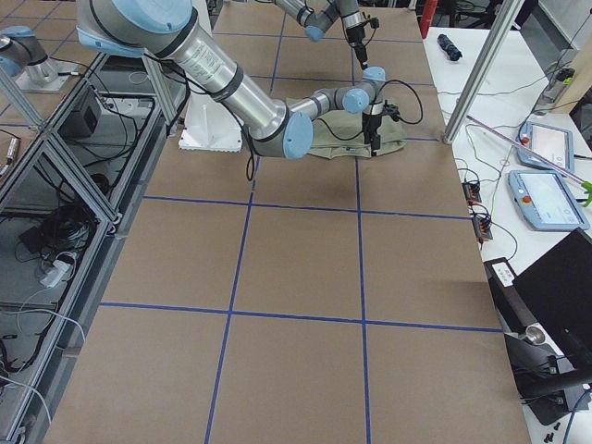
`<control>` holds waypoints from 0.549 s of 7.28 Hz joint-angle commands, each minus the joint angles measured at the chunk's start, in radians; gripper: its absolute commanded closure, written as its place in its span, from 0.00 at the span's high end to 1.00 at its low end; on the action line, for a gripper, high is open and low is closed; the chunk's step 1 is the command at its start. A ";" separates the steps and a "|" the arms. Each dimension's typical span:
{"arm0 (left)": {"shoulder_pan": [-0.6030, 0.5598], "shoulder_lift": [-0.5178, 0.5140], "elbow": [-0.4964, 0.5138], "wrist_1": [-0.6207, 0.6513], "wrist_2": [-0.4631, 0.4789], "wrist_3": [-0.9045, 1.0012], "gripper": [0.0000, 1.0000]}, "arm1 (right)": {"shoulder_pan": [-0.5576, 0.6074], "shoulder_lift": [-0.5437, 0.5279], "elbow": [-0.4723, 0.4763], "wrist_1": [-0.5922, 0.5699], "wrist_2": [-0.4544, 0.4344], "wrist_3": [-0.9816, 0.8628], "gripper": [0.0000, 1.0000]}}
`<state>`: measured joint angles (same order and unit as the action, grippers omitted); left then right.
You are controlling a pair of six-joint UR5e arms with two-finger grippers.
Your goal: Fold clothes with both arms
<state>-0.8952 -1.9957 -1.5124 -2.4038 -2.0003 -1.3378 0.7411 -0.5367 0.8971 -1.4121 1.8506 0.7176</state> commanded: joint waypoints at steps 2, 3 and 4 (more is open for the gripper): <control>0.001 -0.002 -0.011 0.000 -0.002 -0.001 0.50 | 0.051 -0.023 0.081 -0.001 0.077 0.138 1.00; -0.007 -0.002 -0.014 0.000 -0.014 -0.001 0.50 | 0.006 -0.060 0.192 -0.007 0.088 0.254 1.00; -0.011 0.000 -0.015 0.000 -0.020 0.000 0.50 | -0.027 -0.125 0.304 -0.004 0.082 0.372 1.00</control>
<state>-0.9006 -1.9969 -1.5245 -2.4038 -2.0113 -1.3388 0.7551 -0.6008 1.0699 -1.4160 1.9281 0.9380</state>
